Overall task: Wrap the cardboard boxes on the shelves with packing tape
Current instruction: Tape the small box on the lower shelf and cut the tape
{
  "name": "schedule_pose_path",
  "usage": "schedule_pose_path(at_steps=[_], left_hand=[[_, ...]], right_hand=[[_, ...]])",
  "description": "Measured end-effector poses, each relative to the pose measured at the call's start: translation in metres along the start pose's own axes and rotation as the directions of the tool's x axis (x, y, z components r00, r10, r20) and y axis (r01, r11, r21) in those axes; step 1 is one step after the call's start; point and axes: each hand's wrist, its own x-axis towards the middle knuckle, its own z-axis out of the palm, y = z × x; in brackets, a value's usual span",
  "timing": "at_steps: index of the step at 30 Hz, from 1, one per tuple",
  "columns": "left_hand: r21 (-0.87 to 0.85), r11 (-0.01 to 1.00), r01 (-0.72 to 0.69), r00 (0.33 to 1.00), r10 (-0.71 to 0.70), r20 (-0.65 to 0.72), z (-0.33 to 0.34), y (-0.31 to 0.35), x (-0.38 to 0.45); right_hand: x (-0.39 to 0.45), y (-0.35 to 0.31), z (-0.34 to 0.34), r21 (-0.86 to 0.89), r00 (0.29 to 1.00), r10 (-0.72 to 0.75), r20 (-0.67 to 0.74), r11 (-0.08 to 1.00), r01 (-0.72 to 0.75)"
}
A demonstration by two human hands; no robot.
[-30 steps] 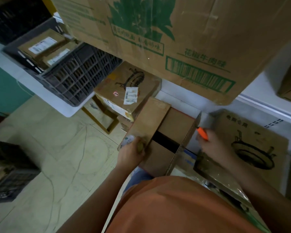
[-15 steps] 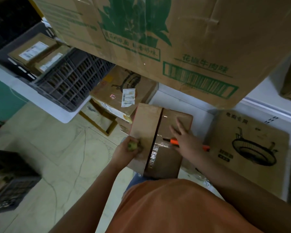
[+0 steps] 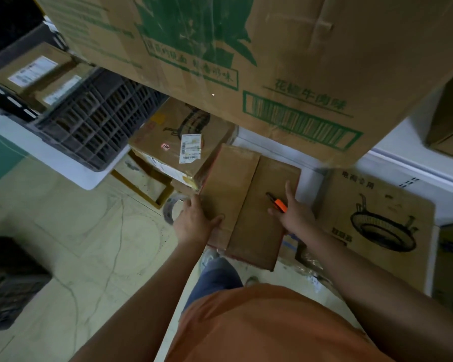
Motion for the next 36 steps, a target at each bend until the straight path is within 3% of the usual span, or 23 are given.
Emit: schedule_pose_path(at_steps=[3,13,16,19,23,28,32,34,36], left_hand=[[0.065,0.998,0.004,1.000,-0.004,-0.007,0.002,0.009,0.009],[0.111,0.993,-0.034,0.999,0.031,0.027,0.005,0.000,0.019],[0.104,0.990,-0.097,0.994,0.091,0.054,-0.002,-0.006,0.020],[-0.018,0.983,-0.183,0.976,0.184,0.121,-0.004,-0.007,0.014],[-0.130,0.972,-0.195,0.940,0.223,0.256,0.005,-0.014,0.003],[-0.130,0.954,-0.271,0.867,0.301,0.397,-0.002,-0.032,0.014],[-0.119,0.934,-0.338,0.831,0.356,0.428,-0.013,-0.030,0.028],[-0.131,0.933,-0.334,0.824,0.357,0.440,-0.018,-0.027,0.031],[-0.139,0.933,-0.332,0.818,0.358,0.451,-0.019,-0.025,0.033]], right_hand=[[0.002,-0.001,0.002,0.085,0.999,0.046,-0.016,0.995,-0.045],[0.004,-0.004,0.005,0.028,0.995,0.052,-0.080,0.998,-0.050],[0.008,0.004,0.015,0.027,0.980,0.069,-0.189,0.998,-0.065],[0.005,0.015,0.022,0.079,0.948,0.131,-0.289,0.990,-0.113],[-0.012,0.016,0.024,-0.131,0.889,0.153,-0.432,0.965,-0.229],[-0.039,-0.007,0.041,-0.088,0.912,-0.129,-0.390,0.991,0.103],[-0.057,-0.035,0.047,0.141,0.861,-0.052,-0.506,0.980,0.143],[-0.057,-0.045,0.050,0.161,0.886,-0.139,-0.442,0.960,0.230],[-0.050,-0.045,0.053,0.061,0.913,-0.216,-0.346,0.966,0.252]])
